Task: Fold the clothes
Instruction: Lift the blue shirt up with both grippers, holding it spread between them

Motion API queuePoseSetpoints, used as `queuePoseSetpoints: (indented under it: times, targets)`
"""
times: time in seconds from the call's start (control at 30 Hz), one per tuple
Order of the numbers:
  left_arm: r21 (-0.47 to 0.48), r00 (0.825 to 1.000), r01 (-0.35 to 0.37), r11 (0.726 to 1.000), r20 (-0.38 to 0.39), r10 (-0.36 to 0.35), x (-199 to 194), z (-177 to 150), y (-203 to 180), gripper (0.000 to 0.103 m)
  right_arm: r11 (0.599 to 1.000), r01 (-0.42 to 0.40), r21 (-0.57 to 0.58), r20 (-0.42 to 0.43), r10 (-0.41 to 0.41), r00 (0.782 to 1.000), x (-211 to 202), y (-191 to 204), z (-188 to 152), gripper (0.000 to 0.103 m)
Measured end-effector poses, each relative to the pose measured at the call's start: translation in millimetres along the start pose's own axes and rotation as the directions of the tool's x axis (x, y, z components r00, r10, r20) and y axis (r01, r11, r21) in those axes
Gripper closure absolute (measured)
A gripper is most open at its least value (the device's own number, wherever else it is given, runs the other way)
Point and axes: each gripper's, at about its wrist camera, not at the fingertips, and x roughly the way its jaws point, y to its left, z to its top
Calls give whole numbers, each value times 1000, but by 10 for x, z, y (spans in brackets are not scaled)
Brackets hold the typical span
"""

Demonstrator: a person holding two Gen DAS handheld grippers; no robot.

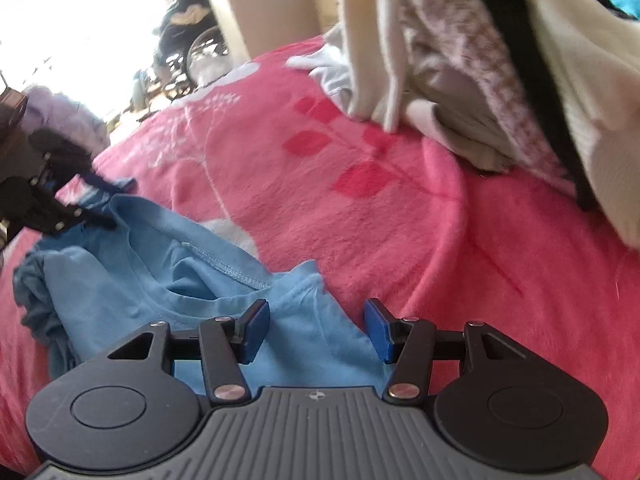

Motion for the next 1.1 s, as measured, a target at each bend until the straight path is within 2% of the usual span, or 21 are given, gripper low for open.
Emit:
queuePoseSetpoints:
  times: [0.1, 0.13, 0.17, 0.23, 0.37, 0.43, 0.57, 0.7, 0.77, 0.83, 0.93, 1.0, 1.1]
  targets:
    - [70, 998, -57, 996, 2, 57, 116, 7, -75, 65, 995, 27, -95, -22, -29, 999, 51, 123, -3, 56]
    - [80, 998, -56, 995, -4, 57, 166, 20, -89, 66, 991, 46, -129, -28, -50, 998, 60, 171, -15, 67]
    - [91, 998, -57, 994, -9, 58, 213, 33, -105, 66, 988, 53, -148, -28, -58, 998, 65, 208, -13, 84]
    - [96, 997, -73, 993, -4, 73, 227, 46, -133, 69, 988, 62, -141, -26, -67, 997, 28, 247, -6, 99]
    - [44, 993, -119, 992, 16, 118, 184, 31, -211, 92, 984, 136, -113, 102, -124, 987, -272, 382, -51, 100]
    - [14, 987, -160, 987, 35, 159, 144, 10, -279, 97, 981, 175, -79, 179, -159, 971, -487, 456, -62, 100]
    - [-123, 961, -229, 965, 128, 245, -174, 30, -303, 99, 964, 257, -59, 346, -222, 911, -1043, 725, -135, 100]
    - [-256, 911, -277, 926, 236, 338, -787, 90, -311, 99, 956, 289, -41, 486, -234, 842, -1571, 1018, -214, 100]
    - [-309, 874, -294, 905, 297, 385, -1146, 128, -356, 99, 951, 308, -33, 555, -239, 797, -1830, 1151, -200, 100]
    - [-363, 821, -305, 880, 368, 437, -1512, 167, -426, 99, 949, 313, -25, 621, -231, 749, -2082, 1271, -137, 100]
    - [-466, 719, -296, 834, 465, 516, -2049, 207, -556, 99, 944, 329, -33, 714, -208, 669, -2475, 1458, 10, 100]
    - [-520, 651, -281, 807, 514, 558, -2380, 225, -640, 100, 938, 343, -50, 759, -187, 623, -2744, 1568, 111, 100]
    - [-566, 547, -265, 780, 579, 605, -2836, 276, -724, 100, 928, 364, -75, 816, -153, 558, -3128, 1735, 236, 100]
